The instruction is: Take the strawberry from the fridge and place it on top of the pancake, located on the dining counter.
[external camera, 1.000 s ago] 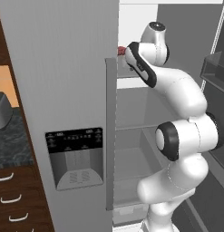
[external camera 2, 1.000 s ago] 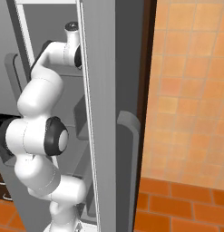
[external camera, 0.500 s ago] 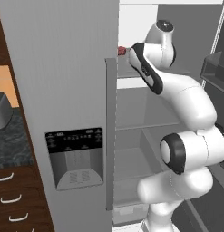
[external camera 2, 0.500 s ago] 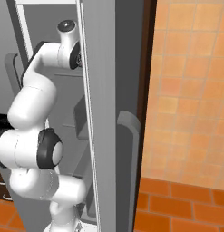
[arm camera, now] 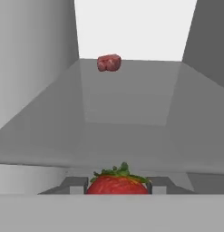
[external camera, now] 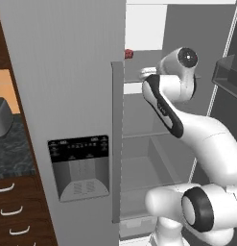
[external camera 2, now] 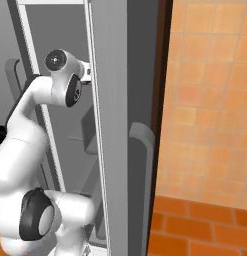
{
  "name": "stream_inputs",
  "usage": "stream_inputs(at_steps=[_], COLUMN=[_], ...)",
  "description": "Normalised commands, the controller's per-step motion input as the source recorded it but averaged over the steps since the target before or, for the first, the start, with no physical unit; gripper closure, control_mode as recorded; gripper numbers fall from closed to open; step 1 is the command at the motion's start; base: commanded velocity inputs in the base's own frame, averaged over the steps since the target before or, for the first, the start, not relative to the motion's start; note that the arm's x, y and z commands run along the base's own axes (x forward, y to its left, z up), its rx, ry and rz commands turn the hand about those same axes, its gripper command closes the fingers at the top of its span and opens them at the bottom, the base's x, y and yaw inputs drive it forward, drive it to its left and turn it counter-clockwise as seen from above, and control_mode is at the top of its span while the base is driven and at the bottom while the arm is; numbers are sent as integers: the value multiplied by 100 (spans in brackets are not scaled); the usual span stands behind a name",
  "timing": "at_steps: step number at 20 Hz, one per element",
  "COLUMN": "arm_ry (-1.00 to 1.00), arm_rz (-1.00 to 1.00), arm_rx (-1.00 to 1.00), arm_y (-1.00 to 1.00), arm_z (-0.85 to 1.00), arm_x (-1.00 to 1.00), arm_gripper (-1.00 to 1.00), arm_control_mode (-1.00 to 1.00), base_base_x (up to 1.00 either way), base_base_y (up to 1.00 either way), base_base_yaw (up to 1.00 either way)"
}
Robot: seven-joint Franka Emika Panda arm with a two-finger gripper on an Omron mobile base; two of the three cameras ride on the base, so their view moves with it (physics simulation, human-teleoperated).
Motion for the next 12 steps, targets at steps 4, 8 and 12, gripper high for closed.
stream_inputs(at_steps=[4,8,12], arm_ry=[4,12,17], arm_rz=[-4,-10,-2], arm_rx=[2,1,0], arm_y=[0,0,0], arm_z=[24,0,-9], arm_x=[-100,-100,-100], arm_gripper=[100,100,100], arm_control_mode=[-100,-100,-100], base_base_x=[0,0,0], base_base_y=[0,0,0], base_base_yaw=[0,0,0])
